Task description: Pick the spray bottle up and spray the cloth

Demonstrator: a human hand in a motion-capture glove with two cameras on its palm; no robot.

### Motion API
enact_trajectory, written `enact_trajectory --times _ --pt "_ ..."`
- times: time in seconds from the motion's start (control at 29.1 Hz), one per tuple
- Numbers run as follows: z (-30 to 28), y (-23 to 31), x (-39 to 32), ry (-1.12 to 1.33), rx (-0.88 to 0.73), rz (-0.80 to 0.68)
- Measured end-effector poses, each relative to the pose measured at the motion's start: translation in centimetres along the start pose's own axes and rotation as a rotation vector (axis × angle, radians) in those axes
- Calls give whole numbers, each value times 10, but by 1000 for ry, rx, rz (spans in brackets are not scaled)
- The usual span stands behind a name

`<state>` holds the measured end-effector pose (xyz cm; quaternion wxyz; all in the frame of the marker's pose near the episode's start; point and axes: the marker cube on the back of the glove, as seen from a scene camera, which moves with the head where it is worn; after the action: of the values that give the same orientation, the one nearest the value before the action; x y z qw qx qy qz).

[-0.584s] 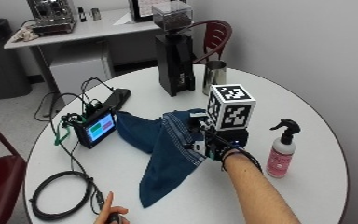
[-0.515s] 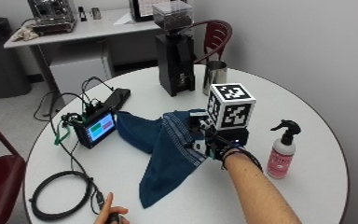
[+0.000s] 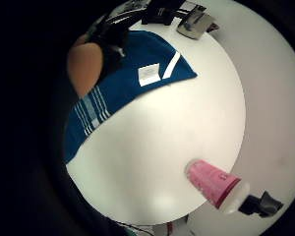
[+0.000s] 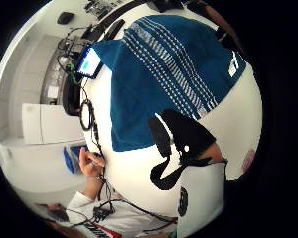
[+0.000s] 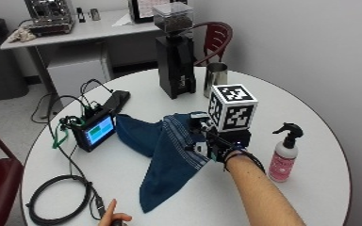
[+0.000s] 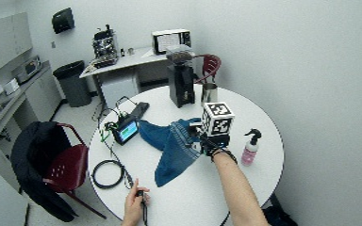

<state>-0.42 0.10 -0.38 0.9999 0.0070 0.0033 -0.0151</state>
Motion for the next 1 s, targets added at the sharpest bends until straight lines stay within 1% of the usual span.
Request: enact_trajectory --times 0.24,0.41,0.62,0.76,1.0 --pt "-4 0 -4 26 -1 -11" --pt "-4 16 -16 3 -17 -51" --pt "-13 70 -39 -44 36 -159" --pt "-25 114 -44 -138 113 -225" --pt "-38 155 -29 -342 226 -273"
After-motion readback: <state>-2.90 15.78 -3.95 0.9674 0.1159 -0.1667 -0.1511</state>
